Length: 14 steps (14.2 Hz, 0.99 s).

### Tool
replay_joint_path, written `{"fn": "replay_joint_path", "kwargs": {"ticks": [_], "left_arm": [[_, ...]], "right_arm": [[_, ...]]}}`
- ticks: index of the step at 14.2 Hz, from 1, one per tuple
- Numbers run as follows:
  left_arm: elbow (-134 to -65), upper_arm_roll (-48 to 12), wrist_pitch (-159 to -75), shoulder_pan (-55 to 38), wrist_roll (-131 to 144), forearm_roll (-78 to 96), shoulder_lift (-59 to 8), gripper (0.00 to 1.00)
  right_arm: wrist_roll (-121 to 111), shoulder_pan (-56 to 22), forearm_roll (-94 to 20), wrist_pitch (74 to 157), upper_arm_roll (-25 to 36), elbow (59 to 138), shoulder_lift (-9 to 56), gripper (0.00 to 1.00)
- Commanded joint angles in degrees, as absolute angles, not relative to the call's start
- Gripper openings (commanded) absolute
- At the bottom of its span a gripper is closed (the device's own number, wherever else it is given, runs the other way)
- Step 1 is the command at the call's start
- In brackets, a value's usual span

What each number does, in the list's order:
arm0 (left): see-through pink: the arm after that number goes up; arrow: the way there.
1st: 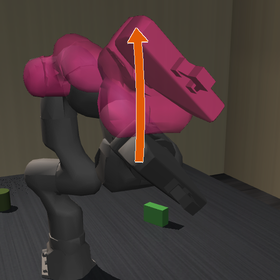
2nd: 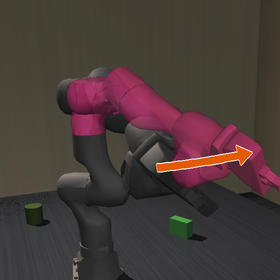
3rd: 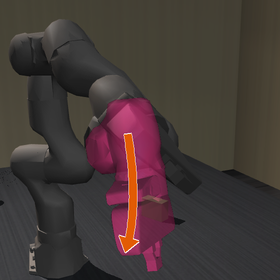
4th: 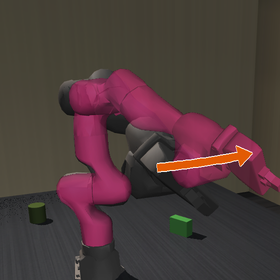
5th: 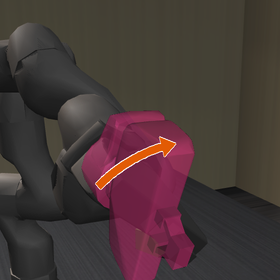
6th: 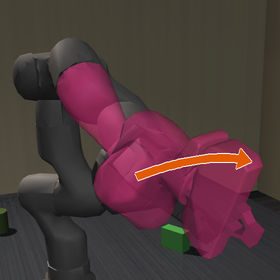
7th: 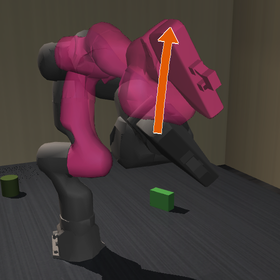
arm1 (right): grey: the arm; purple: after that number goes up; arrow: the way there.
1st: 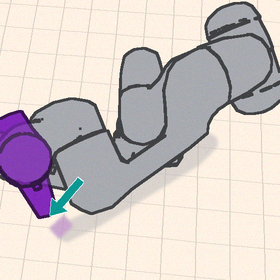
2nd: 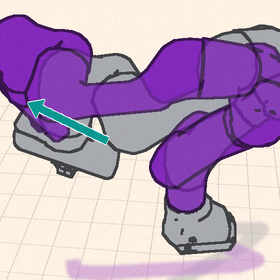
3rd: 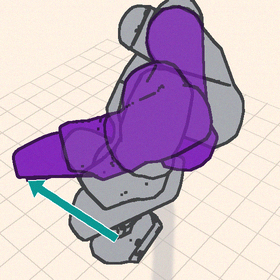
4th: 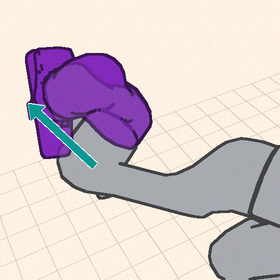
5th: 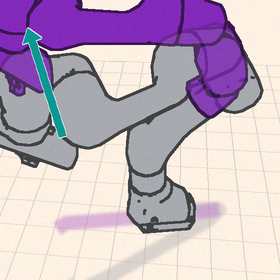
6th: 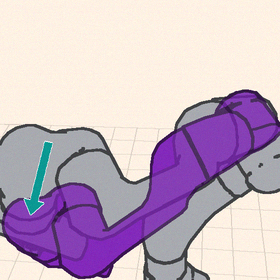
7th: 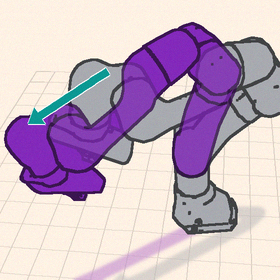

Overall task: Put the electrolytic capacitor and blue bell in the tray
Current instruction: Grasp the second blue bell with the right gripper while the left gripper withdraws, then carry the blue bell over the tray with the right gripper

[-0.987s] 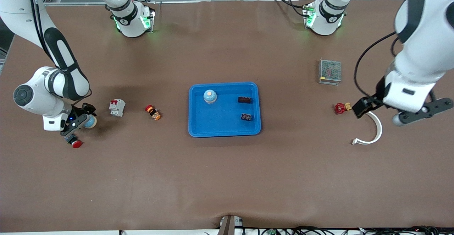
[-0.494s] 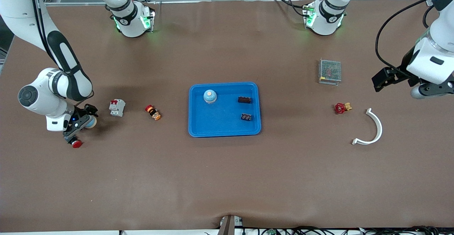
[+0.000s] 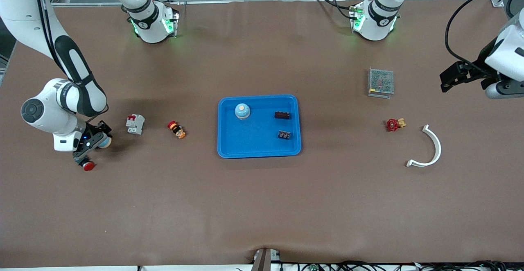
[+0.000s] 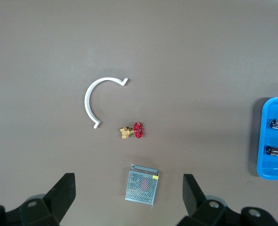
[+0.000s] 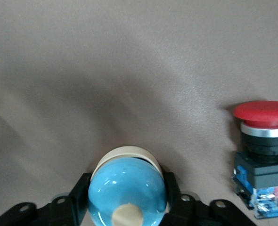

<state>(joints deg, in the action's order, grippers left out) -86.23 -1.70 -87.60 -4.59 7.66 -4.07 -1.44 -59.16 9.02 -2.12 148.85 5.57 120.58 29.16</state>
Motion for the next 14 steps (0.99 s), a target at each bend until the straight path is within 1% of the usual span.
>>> {"fn": "replay_joint_path", "kwargs": {"ticks": [1, 2, 6, 8, 11, 14], "left_arm": [[-89.65, -1.49, -87.8, -4.4, 6.42, -2.73, 1.93, 1.0], [-89.65, -1.49, -87.98, -4.39, 6.42, -2.64, 1.93, 1.0], [-89.65, -1.67, -88.33, -4.39, 6.42, -2.29, 1.85, 1.0], [-89.65, -2.02, -88.33, -3.52, 6.42, -1.68, 2.11, 1.0], [-89.65, -2.28, -88.24, -3.25, 6.59, -0.97, 2.11, 1.0], [-89.65, -2.37, -88.24, -3.43, 6.94, -1.05, 2.02, 1.0]], "right_arm": [[-59.77, 9.84, -2.81, 149.41, 4.75, 120.85, 29.27, 0.46], [-59.68, 9.84, -2.81, 149.41, 4.75, 120.85, 29.27, 0.44], [-59.15, 9.49, -2.81, 148.45, 4.22, 120.5, 28.66, 0.44], [-58.36, 9.49, -2.81, 145.92, 3.87, 119.54, 28.04, 0.44], [-55.91, 8.62, -2.81, 134.6, 3.69, 114.19, 26.11, 0.44], [-49.51, 5.81, -2.73, 121.51, 3.6, 106.12, 24.44, 0.44]]}}
